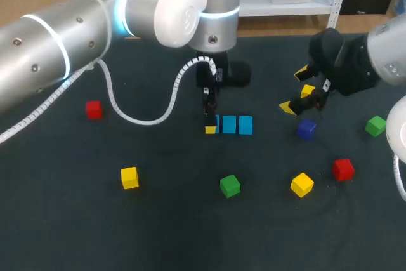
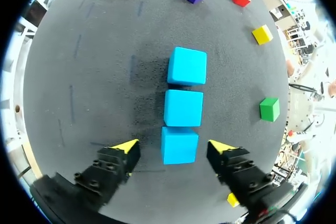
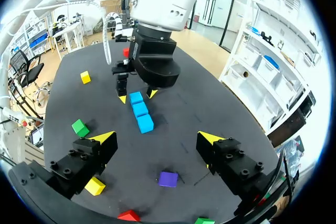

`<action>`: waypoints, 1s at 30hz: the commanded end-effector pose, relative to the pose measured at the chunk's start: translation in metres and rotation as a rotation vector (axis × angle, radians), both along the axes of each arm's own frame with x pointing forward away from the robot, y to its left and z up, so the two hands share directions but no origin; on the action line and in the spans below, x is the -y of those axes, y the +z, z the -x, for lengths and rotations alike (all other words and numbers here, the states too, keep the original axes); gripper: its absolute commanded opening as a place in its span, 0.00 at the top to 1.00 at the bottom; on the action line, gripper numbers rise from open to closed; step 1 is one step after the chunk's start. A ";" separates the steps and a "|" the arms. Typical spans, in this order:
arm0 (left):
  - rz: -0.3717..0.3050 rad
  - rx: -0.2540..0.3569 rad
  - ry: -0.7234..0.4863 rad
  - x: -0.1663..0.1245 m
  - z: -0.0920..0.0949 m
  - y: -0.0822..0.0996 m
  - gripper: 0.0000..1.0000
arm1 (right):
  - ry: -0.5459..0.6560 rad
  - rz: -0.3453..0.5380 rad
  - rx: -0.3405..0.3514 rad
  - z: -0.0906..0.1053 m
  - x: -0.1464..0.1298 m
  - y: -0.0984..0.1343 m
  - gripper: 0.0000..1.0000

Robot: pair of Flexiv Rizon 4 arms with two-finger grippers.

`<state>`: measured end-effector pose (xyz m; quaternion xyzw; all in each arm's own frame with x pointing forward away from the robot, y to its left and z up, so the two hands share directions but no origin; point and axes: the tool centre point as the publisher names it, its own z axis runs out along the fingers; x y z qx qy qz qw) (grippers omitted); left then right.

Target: Place the blue cubes, place green cubes on the blue cubes, place the yellow cubes on the green cubes, then place the red cubes on the yellow cubes, and place purple cube on the red cubes.

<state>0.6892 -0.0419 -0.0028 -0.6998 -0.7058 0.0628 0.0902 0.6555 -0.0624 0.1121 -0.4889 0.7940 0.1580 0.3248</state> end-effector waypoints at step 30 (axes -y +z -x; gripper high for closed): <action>0.003 0.031 -0.063 -0.002 0.004 -0.002 0.95 | 0.003 -0.003 -0.001 -0.001 0.000 0.000 0.00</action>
